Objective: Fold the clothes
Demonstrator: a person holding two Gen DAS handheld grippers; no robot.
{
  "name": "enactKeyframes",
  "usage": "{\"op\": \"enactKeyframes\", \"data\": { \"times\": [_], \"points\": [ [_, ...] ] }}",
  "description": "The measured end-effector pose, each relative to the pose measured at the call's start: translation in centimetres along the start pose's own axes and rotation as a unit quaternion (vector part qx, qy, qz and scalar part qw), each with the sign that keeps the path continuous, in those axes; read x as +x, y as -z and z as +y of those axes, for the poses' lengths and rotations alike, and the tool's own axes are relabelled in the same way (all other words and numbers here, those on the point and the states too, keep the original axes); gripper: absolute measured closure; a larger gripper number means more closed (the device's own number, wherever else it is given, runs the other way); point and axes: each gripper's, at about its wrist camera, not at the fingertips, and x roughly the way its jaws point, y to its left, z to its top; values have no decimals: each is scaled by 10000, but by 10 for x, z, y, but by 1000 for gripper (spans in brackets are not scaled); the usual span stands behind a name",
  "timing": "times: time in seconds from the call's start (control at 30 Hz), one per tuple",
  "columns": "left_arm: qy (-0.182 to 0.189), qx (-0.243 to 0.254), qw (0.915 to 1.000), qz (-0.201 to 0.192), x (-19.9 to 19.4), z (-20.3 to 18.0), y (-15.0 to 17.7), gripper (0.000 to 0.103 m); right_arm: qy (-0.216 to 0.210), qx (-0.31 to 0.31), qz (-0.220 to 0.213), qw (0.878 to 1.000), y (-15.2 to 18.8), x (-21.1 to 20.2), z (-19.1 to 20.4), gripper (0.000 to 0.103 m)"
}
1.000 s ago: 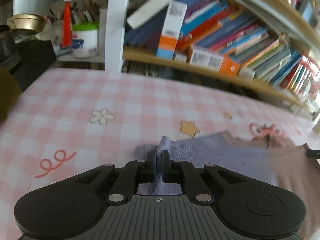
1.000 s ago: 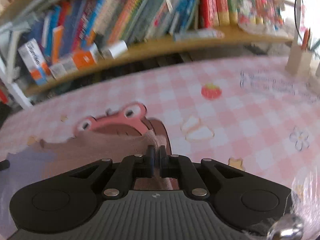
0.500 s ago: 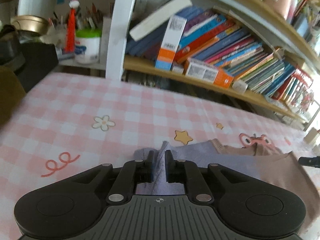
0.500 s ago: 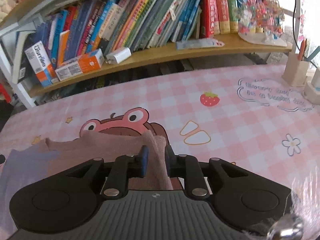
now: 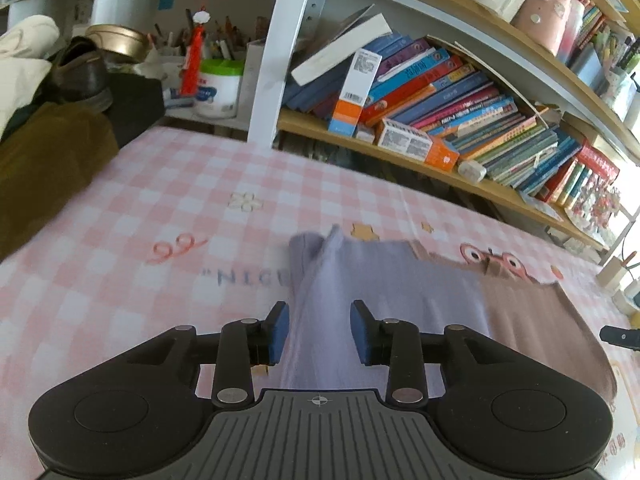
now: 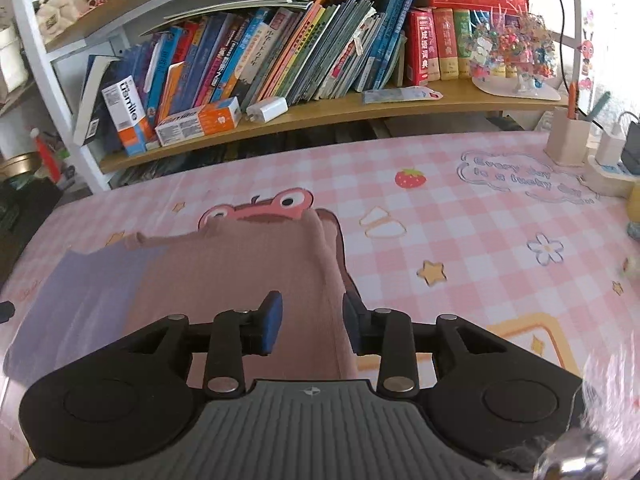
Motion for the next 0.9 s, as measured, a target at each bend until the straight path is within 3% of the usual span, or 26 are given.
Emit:
{"op": "enactKeyframes", "data": {
  "times": [0.43, 0.77, 0.9],
  "points": [
    [-47, -72, 9999, -61, -52, -26, 45, 65, -143, -80, 66, 9998, 46, -56, -15, 60],
    [-1, -107, 9999, 35, -73, -50, 79, 65, -211, -150, 175, 9995, 73, -85, -29, 59],
    [-22, -100, 9999, 55, -78, -56, 86, 65, -245, -142, 166, 9995, 79, -92, -34, 53]
  ]
}}
